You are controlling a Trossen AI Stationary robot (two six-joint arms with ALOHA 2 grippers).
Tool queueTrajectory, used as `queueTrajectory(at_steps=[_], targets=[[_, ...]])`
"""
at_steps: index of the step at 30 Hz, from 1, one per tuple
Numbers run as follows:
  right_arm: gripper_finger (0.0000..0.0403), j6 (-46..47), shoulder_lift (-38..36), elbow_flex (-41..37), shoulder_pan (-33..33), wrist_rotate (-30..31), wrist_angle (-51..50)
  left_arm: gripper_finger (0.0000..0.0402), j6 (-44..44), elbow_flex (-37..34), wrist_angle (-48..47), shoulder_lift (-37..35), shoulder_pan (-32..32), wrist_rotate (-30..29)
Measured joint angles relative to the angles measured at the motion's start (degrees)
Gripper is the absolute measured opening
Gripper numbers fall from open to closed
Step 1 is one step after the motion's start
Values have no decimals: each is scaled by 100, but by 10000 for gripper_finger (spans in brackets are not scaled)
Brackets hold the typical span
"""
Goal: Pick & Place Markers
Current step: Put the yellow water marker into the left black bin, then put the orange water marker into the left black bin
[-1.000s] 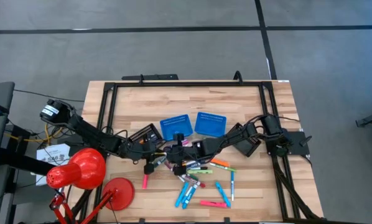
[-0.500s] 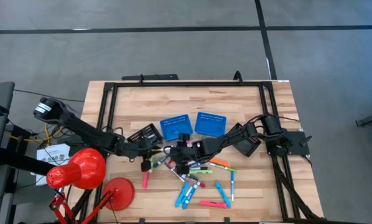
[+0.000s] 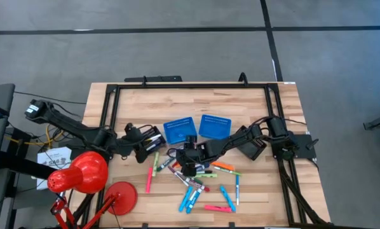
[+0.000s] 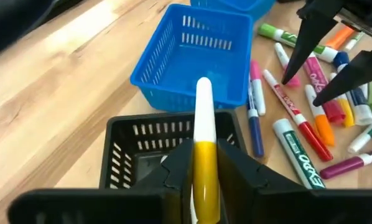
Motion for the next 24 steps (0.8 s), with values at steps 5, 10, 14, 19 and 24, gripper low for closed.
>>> queueTrajectory(at_steps=[5, 10, 14, 19, 24], targets=[[174, 1, 0, 0, -2, 1, 13, 67, -74, -185, 4, 202, 119, 17], [165, -7, 0, 0, 0, 0, 37, 76, -274, -328, 9, 409, 256, 243], [160, -8, 0, 0, 0, 0, 37, 85, -276, -330, 32, 534, 338, 359], [156, -7, 0, 0, 0, -116, 37, 102, -276, -332, 39, 612, 440, 361], [153, -57, 0, 0, 0, -745, 43, 118, -220, -332, 420, 533, 475, 357]])
